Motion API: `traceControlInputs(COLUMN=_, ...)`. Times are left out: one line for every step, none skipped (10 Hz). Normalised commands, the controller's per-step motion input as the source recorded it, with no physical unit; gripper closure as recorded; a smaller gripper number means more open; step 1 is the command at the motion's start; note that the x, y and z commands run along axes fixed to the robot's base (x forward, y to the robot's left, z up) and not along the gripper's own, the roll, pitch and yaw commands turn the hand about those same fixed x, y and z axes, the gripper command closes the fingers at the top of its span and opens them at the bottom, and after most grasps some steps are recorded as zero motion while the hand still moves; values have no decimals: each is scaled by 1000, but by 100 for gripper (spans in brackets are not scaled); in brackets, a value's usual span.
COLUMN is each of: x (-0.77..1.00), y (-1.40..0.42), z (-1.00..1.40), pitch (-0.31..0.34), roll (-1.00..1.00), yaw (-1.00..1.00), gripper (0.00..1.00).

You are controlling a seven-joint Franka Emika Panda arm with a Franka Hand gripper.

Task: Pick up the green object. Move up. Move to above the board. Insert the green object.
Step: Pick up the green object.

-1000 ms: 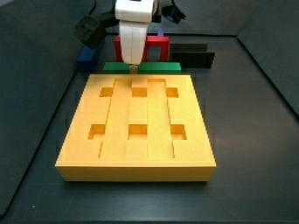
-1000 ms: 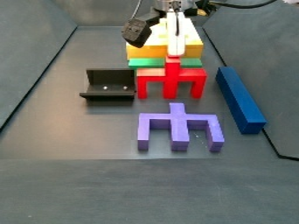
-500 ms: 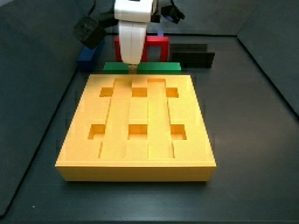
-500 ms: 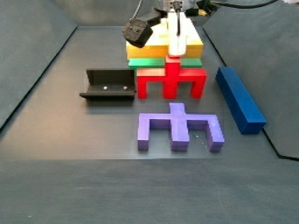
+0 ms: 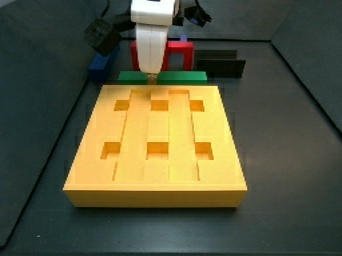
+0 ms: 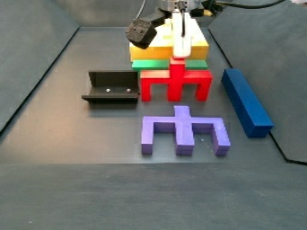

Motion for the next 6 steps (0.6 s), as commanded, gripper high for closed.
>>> traceControlInputs(x=-34, y=0, z=0, pitch=0, roll=0, yaw=0, gripper=0)
traceControlInputs(x=-114, y=0, z=209, pitch=16, roll=-1, yaw=0, gripper=0)
traceControlInputs(x=-457, y=0, z=214, pitch=0, roll=0, yaw=0, gripper=0)
traceControlInputs(x=-346, y=0, z=143, pitch=0, roll=0, yaw=0, gripper=0)
traceControlInputs(x=-137, y=0, z=0, pitch=0, roll=36, yaw=31, gripper=0)
traceControlInputs(x=0, y=0, z=-166, pitch=0, roll=126, yaw=26, gripper=0)
